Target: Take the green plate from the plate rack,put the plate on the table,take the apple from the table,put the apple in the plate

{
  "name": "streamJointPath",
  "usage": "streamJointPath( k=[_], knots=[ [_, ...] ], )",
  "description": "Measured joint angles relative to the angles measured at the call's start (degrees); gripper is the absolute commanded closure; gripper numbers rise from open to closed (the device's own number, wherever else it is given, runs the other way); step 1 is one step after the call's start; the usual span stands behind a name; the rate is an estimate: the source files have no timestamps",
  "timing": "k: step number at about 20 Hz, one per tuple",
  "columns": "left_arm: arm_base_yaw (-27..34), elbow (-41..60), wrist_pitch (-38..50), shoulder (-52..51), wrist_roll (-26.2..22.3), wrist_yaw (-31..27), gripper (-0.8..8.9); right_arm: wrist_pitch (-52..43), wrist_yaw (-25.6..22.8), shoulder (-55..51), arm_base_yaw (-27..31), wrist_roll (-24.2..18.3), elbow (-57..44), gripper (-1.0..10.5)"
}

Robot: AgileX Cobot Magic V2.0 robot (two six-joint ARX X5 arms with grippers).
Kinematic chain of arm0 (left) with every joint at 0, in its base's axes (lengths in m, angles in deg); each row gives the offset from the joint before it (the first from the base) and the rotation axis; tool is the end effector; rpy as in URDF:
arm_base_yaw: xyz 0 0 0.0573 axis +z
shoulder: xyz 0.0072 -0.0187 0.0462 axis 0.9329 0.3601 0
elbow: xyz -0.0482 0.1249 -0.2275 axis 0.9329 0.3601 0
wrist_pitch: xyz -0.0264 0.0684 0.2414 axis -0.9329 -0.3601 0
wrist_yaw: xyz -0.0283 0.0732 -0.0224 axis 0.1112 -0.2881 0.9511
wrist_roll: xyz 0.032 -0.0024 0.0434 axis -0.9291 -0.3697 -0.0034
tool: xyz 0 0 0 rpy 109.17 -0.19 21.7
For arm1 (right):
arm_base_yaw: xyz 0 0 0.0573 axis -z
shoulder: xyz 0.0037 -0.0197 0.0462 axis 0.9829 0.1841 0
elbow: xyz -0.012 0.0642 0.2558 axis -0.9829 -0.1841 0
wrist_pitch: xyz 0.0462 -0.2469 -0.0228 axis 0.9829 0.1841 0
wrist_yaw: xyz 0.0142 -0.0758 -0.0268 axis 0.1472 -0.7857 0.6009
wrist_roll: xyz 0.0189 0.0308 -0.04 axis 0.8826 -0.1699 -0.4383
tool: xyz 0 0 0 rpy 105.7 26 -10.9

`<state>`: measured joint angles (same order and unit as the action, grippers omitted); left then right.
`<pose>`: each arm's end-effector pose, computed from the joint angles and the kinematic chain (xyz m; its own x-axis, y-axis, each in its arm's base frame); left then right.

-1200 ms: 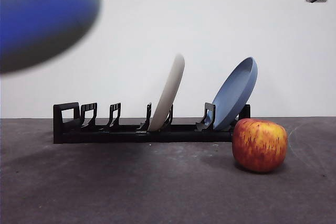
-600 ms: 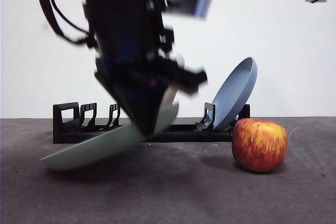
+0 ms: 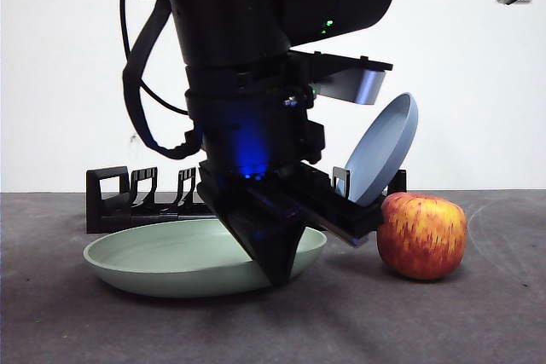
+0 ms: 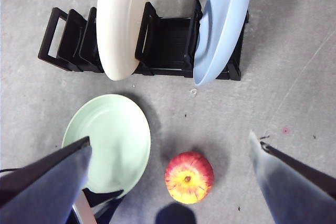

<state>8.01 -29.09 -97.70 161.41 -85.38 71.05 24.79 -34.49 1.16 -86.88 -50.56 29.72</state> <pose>0.1724 -0.2908 0.1652 0.4476 -0.1576 -0.8802 0.7436 0.6123 0.2685 0.2496 0.0439 0.3890 0.5491 0.4541 -0.7016 -0.2699 0.8909 0.3654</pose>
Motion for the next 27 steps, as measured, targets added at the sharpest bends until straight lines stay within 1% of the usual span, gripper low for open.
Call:
streamJointPath(
  k=[3,4,6,7,8,11,13,15,18,20,23,25,27],
  knots=[
    [0.0,-0.2,0.0,0.0,0.0,0.7,7.95,0.0,0.0,0.0,0.0,0.0,0.0,4.5],
    [0.0,-0.2,0.0,-0.2,0.0,0.8,7.23,0.0,0.0,0.0,0.0,0.0,0.0,4.5],
    [0.4,-0.2,-0.2,-0.5,0.6,4.3,5.54,0.1,0.0,0.0,0.0,0.0,0.0,4.5],
    [0.4,-0.2,-0.5,-0.5,0.7,4.4,5.16,0.2,0.0,0.0,0.0,0.0,0.0,4.5],
    [0.4,-0.5,-1.6,-0.5,1.1,4.6,4.98,0.3,0.0,0.0,0.0,0.0,0.0,4.5],
    [0.7,-3.8,-6.0,-1.1,1.4,3.5,4.98,0.9,0.0,0.0,0.0,0.0,0.0,4.5],
    [0.7,-7.1,-9.5,-4.0,1.6,3.3,4.98,1.2,0.0,0.0,0.0,-0.3,0.0,4.5],
    [0.3,-10.6,-12.0,-9.4,1.7,3.3,4.98,1.7,-0.4,0.0,0.0,-1.4,0.0,4.5],
    [0.0,-15.1,-13.1,-20.5,1.7,3.6,4.98,4.9,-3.8,-0.8,-0.5,-2.8,0.0,4.5],
    [0.0,-16.9,-13.2,-28.2,1.1,4.8,4.99,5.6,-6.8,-3.8,-2.5,-3.3,-0.8,4.5],
    [0.9,-18.2,-14.9,-39.1,0.3,8.5,4.99,5.5,-10.3,-12.5,-7.0,-2.8,-5.4,4.5],
    [1.5,-18.3,-17.9,-45.9,0.1,11.0,4.99,5.6,-12.9,-18.4,-10.3,-1.1,-9.8,4.5],
    [1.5,-18.3,-23.0,-51.8,0.3,13.1,4.99,5.7,-15.1,-23.6,-13.7,1.3,-15.0,4.5]
  ],
)
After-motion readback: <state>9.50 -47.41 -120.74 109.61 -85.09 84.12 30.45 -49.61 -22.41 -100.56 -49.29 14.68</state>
